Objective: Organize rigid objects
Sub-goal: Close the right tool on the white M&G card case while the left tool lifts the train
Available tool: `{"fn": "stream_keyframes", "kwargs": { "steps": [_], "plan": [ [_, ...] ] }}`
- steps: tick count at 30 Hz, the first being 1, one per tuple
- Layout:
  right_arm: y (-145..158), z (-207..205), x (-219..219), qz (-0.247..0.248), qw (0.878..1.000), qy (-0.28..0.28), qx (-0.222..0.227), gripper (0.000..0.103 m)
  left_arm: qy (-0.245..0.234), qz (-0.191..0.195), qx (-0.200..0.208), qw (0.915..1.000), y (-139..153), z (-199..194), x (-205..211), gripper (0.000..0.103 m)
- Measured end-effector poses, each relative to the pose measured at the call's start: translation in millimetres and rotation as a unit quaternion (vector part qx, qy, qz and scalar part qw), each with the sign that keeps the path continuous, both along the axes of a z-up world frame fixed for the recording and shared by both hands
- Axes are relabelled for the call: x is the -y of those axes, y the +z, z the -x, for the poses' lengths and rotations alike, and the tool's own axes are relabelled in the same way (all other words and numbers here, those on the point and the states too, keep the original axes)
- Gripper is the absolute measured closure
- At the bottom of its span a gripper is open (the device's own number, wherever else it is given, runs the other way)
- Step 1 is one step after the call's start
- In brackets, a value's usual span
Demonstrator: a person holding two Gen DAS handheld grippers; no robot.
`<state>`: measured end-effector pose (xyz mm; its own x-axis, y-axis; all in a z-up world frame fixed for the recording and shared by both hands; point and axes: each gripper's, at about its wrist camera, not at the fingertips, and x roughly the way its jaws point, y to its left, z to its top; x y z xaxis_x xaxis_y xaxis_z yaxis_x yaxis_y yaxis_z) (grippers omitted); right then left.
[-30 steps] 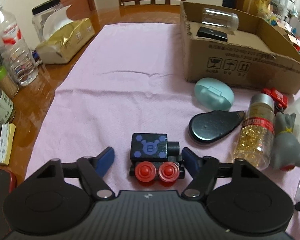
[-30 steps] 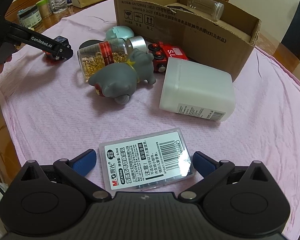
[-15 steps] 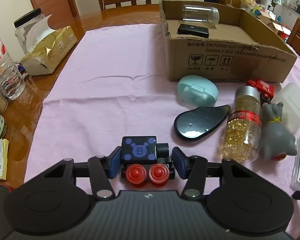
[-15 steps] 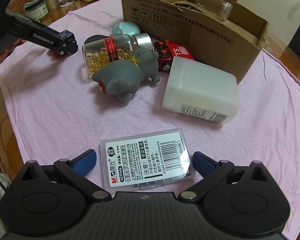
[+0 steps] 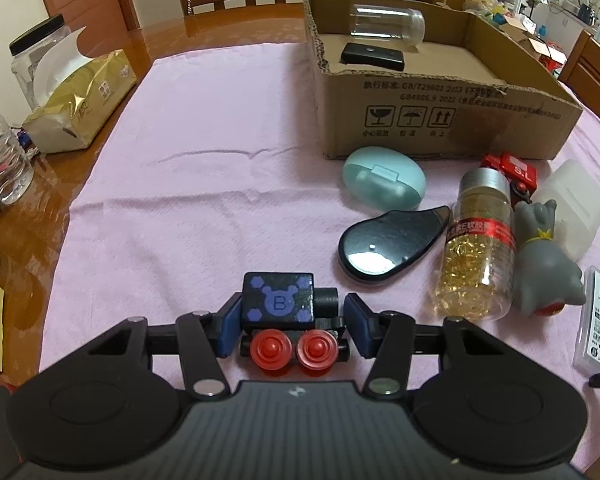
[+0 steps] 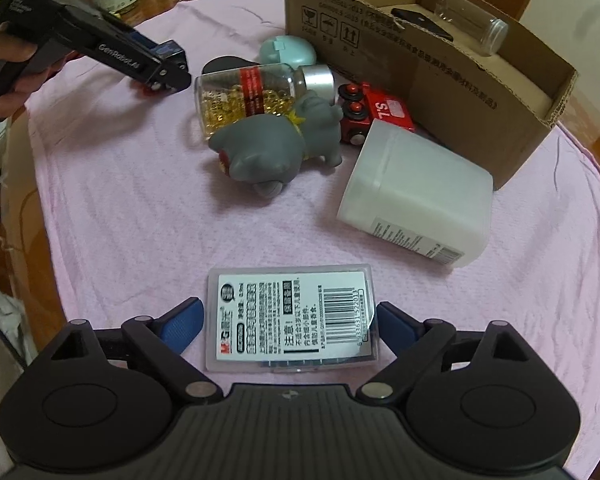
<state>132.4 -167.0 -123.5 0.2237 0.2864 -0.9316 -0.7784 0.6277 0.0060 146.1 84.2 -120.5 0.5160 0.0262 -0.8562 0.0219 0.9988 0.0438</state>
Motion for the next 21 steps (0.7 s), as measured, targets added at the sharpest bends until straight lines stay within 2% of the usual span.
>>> {"fn": "stream_keyframes", "kwargs": {
  "steps": [5,9,15,21],
  "plan": [
    [0.3,0.2,-0.5,0.003,1.0,0.015,-0.006,0.008,-0.003,0.004,-0.001,1.0,-0.3,-0.9,-0.9,0.05],
    [1.4,-7.4,-0.3,-0.009,1.0,0.006,-0.018,0.008,-0.004,0.005,-0.001,1.0,-0.5,-1.4,-1.1,0.05],
    [0.9,-4.4,-4.5,0.001,1.0,0.003,0.001,0.011,-0.008,0.008,-0.003,0.9999,0.2,-2.3,-1.2,0.053],
    [4.1,0.3,-8.6,0.012,1.0,-0.028,0.008,0.011,-0.028,0.009,-0.012,0.9995,2.8,-3.3,2.8,0.053]
  ]
}}
